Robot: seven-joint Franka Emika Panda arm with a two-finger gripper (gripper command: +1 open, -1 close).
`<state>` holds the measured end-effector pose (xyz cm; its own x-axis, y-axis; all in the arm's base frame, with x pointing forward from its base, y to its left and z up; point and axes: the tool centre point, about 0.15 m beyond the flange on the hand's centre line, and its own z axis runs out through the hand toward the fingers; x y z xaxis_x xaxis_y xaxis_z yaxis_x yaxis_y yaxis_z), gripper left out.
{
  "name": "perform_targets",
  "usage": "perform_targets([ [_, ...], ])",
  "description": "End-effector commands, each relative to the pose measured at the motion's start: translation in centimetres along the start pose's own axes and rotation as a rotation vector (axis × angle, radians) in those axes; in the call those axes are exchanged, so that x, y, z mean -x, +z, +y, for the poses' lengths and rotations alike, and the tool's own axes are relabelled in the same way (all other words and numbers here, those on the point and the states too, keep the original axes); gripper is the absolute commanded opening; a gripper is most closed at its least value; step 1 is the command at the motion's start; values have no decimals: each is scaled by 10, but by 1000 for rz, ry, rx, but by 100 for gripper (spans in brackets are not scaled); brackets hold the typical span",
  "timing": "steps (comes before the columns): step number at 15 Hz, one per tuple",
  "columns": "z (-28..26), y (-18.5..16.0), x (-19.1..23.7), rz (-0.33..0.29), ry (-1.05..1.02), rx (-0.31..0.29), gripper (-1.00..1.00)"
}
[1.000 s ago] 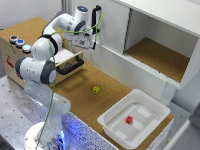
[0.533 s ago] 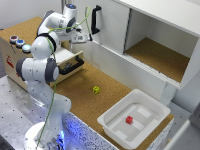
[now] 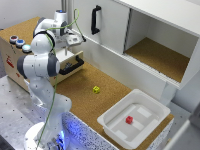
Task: Place the purple block on top of the drawer
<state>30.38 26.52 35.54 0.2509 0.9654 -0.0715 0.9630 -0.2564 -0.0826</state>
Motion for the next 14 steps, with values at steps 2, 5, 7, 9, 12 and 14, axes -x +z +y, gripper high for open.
perform_targets([
  [2,-19,41,-2,-11,52,58,100],
  [5,-23,51,2,-21,112,38,100],
  [7,-24,53,5,-22,146,42,-100],
  [9,-22,51,11,-9,195,49,-100],
  [12,-22,49,18,-4,229,58,-100],
  [14,-22,50,19,-6,239,64,-100],
])
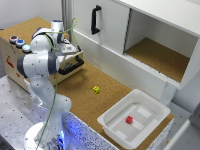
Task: Place the purple block on top of the drawer
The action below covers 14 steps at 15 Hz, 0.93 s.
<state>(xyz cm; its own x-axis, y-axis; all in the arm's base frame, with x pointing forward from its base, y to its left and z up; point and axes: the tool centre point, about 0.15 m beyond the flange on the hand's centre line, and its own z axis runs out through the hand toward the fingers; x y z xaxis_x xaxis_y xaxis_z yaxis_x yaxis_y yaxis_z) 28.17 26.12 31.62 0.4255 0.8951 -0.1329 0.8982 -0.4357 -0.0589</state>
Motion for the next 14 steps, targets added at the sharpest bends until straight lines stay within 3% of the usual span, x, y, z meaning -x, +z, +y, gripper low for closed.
perform_targets([
  [1,-2,7,13,59,53,66,-100],
  [5,13,-14,5,85,100,95,-100],
  [9,32,-74,-21,156,163,163,-100],
  [14,20,-134,-80,231,102,185,-100],
])
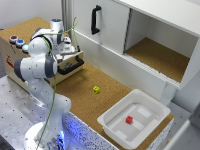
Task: Place the purple block on top of the drawer
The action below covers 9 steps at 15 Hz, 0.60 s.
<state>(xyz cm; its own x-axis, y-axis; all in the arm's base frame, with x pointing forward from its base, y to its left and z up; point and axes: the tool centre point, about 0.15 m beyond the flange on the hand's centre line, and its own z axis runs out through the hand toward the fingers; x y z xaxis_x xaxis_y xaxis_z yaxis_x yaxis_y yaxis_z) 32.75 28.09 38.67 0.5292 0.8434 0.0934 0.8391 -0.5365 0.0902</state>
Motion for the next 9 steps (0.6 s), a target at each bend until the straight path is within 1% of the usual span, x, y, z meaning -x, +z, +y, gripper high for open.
perform_targets([
  [1,-15,-53,-82,27,-45,30,-100],
  [4,-42,-62,-129,62,-107,-10,-100],
  [6,-59,-62,-153,71,-156,-33,-100],
  [9,-75,-59,-184,74,-220,-40,-100],
])
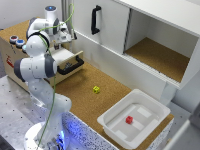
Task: Place the purple block on top of the drawer
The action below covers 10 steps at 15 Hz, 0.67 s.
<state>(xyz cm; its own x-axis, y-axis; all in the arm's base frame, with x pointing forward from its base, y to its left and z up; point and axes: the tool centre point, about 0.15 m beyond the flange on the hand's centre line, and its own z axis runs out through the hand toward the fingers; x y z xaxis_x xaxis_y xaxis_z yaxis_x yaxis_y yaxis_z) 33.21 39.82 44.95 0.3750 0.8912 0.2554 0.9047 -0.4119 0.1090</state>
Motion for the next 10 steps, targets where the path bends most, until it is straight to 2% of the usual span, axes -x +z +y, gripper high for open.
perform_targets([
  [1,-13,15,-85,-104,-88,-49,-100],
  [3,-19,19,-92,-125,-113,-46,-100],
  [4,-23,22,-91,-142,-124,-28,100],
  [8,-22,0,-80,-101,-64,-30,100],
  [10,-22,0,-80,-101,-64,-30,100],
])
